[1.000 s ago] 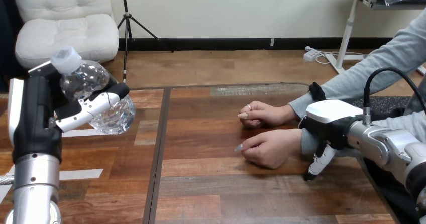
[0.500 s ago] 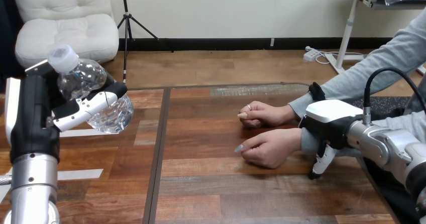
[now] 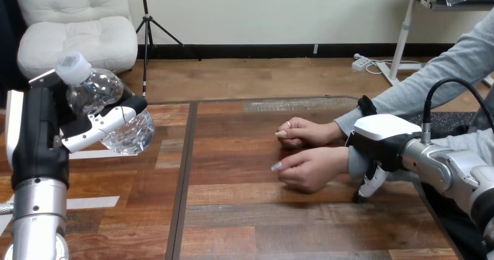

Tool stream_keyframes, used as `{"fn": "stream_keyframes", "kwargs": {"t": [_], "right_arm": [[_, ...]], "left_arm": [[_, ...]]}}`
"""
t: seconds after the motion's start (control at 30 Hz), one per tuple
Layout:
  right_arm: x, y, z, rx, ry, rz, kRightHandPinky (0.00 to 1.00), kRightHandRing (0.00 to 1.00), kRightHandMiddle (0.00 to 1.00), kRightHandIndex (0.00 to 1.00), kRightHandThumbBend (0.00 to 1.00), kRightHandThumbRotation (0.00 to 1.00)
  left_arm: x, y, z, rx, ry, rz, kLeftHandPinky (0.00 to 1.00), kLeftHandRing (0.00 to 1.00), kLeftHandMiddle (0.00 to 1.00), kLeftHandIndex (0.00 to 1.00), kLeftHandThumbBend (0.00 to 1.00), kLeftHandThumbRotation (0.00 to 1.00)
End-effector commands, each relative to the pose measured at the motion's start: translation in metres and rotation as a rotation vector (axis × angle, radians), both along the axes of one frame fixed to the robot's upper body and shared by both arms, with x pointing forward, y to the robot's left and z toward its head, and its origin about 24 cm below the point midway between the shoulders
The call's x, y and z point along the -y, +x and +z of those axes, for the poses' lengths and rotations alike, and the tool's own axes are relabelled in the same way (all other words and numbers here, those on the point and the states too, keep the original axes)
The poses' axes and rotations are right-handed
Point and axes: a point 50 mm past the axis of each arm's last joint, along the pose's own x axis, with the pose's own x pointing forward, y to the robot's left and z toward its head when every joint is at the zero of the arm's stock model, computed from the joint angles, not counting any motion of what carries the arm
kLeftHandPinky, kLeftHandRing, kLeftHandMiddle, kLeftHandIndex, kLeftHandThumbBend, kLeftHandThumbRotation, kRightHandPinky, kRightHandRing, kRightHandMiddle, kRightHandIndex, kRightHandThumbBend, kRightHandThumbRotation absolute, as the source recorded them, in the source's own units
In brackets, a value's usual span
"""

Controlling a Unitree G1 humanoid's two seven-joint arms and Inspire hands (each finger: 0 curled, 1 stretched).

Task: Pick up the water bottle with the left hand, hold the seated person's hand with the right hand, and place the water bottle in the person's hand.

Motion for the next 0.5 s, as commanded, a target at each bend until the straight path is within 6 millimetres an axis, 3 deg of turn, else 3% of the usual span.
{"fn": "stream_keyframes", "kwargs": {"t": [0.0,0.47], "right_arm": [[-0.0073,0.0161,0.0291,0.098,0.052,0.005,0.27,0.33,0.42,0.44,0.68,0.19],[-0.0074,0.0166,0.0338,0.116,0.077,0.017,0.30,0.36,0.44,0.46,0.56,0.27]], "left_arm": [[0.0033,0.0024,0.0260,0.132,0.019,-0.027,0.27,0.33,0.39,0.40,0.71,0.00],[0.0037,0.0028,0.0260,0.126,0.022,-0.019,0.27,0.33,0.39,0.40,0.71,0.00]]}}
